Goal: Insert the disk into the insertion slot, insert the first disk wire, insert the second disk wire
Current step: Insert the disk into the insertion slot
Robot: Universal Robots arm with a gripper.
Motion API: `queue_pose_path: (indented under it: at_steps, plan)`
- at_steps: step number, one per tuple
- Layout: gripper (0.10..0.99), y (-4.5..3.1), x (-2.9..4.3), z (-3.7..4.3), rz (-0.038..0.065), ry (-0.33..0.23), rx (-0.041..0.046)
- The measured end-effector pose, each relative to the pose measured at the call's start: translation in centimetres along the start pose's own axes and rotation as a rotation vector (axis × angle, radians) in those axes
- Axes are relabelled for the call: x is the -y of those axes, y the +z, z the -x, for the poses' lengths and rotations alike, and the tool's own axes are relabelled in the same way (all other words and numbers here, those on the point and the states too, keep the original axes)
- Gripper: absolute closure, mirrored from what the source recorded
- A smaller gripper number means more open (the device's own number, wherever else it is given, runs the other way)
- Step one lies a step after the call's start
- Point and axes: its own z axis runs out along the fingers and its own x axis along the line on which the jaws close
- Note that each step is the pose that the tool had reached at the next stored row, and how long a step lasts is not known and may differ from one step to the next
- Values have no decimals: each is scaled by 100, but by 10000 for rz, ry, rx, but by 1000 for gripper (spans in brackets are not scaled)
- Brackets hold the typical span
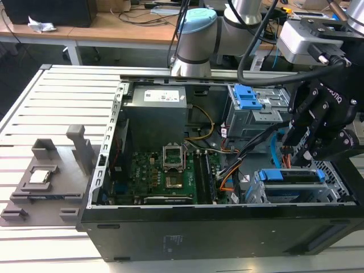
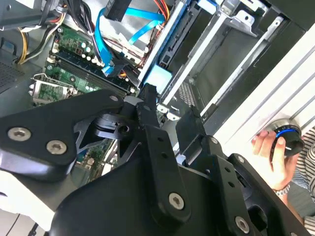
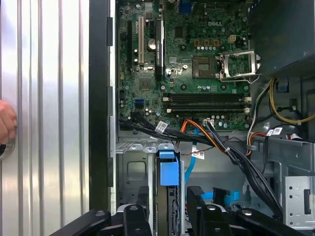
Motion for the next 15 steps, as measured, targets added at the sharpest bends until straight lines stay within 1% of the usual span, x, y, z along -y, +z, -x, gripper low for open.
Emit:
queue_pose_path:
  at_steps: [2,4,7,8,15]
  plan:
    - [659,0,0,0,0,0,-1]
    - [792,0,0,0,0,0,-1]
    - [969,0,0,0,0,0,-2]
    - [980,0,0,0,0,0,-2]
    - [980,3,10,2,0,0,-1]
